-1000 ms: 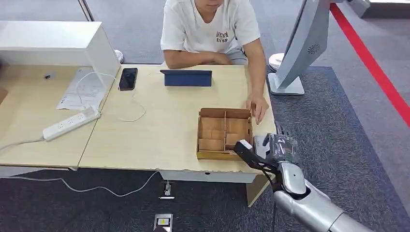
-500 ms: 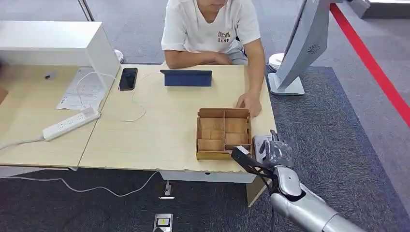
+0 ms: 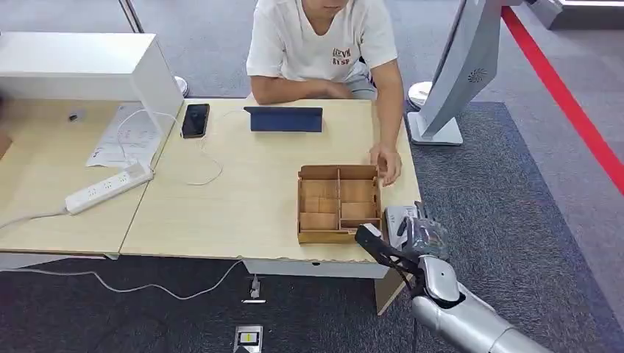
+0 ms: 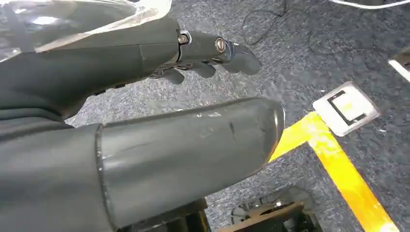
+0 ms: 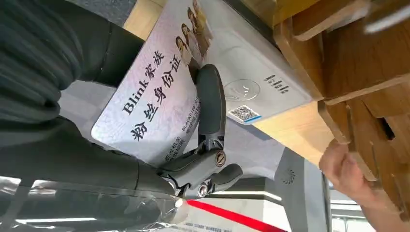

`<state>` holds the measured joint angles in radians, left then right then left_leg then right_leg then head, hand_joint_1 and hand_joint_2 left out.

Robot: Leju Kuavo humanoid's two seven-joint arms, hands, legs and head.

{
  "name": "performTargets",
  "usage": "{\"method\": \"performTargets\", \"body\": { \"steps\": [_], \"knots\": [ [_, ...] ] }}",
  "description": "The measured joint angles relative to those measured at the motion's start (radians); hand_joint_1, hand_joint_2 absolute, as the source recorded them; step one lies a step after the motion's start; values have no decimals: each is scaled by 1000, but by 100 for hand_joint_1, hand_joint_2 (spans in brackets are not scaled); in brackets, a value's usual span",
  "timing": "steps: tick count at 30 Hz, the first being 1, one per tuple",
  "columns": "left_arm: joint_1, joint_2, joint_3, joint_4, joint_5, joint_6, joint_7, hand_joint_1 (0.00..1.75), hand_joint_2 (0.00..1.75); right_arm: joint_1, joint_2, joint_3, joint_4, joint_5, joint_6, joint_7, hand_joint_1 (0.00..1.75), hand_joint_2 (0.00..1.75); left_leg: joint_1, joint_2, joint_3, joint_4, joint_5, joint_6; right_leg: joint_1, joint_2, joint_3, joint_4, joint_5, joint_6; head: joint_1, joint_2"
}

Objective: Pass the card to the sensor for recognition and then transmit it.

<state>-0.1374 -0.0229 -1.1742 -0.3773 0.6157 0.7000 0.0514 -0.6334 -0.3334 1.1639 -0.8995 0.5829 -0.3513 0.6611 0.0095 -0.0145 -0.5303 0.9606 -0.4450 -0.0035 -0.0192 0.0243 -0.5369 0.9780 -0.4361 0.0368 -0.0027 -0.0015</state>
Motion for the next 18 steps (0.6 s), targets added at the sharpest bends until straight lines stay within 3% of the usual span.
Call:
{"method": "performTargets", "body": {
  "steps": [8, 18],
  "knots": [
    [5, -12, 24, 7, -20, 0, -25, 0, 0, 0, 0, 4, 5, -4, -8, 0, 175, 175, 0, 0, 0, 0, 0, 0, 0, 0, 0, 0, 0, 0, 0, 0],
    [8, -16, 40, 9, -65, 0, -5, 0, 0, -13, -20, 0, -19, 56, -102, 29, 175, 175, 0, 0, -1, 1, 0, 0, 0, 0, 0, 0, 1, 1, 0, 0]
  ]
}}
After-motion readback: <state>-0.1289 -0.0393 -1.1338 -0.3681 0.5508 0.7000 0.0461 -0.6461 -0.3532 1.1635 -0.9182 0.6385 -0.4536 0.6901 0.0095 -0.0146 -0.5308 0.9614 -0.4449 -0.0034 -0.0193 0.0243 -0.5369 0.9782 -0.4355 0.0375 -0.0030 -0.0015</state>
